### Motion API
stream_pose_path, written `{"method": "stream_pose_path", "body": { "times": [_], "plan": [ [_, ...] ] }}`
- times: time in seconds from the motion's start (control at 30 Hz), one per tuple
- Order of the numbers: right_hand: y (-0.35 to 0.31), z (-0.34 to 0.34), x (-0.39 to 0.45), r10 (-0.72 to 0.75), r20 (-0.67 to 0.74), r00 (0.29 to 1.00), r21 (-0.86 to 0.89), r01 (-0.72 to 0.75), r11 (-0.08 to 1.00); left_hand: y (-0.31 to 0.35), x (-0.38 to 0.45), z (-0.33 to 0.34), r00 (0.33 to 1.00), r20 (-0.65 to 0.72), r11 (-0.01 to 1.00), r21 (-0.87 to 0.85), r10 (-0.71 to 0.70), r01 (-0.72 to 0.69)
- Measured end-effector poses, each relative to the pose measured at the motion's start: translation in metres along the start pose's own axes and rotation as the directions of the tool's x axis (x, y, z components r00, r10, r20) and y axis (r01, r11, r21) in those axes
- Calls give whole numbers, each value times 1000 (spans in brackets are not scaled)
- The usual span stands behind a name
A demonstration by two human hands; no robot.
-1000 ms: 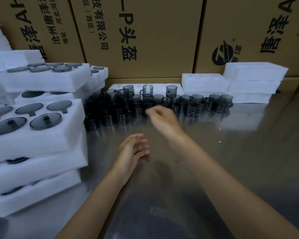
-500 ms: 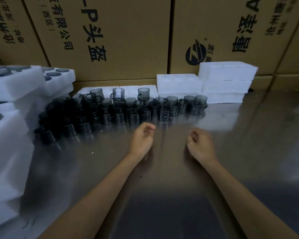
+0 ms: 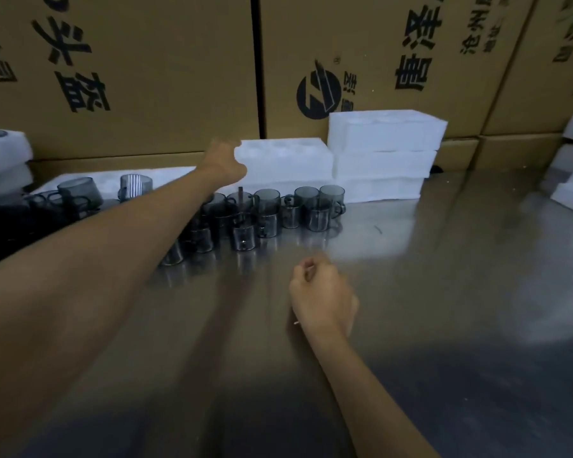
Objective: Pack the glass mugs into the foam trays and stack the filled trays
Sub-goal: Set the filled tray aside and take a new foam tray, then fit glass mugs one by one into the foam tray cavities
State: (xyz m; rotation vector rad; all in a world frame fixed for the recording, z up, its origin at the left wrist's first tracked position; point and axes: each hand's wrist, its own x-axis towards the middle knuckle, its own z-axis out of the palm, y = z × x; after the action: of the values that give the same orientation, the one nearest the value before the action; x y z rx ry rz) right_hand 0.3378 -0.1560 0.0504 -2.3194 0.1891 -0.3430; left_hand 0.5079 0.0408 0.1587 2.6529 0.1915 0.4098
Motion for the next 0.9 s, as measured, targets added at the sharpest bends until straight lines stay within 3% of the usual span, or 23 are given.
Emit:
{"method": "stream_pose_path", "body": {
  "times": [0.1,0.3,0.53,0.6,0.7,0.8,0.9],
  "plan": [
    [0,3,1,-4,-8,1000,19,4,1000,-1,10,12,999,43,999,45,-9,7],
    [1,2,2,-3,9,1000,43,3,999,3,-4,6,989,-131,996,70,72,-63],
    [6,2,5,55,35,998,214,-61,975,-10,-68,-36,960,-232,981,-72,159,-180],
    [8,1,6,57,94,994,410,-91,907,-15,-95,-50,949,-262,966,-143,174,-216],
    [12,-6,7,36,110,993,682,-102,724,-26,-143,-68,950,-264,945,-234,166,-230],
    [15,-14,3,67,69,995,757,-96,647,-41,-193,-78,965,-207,931,-290,164,-220],
    [12,-20,-1,115,104,988,750,-154,644,-54,-236,-84,980,-104,927,-323,167,-192]
  ]
}}
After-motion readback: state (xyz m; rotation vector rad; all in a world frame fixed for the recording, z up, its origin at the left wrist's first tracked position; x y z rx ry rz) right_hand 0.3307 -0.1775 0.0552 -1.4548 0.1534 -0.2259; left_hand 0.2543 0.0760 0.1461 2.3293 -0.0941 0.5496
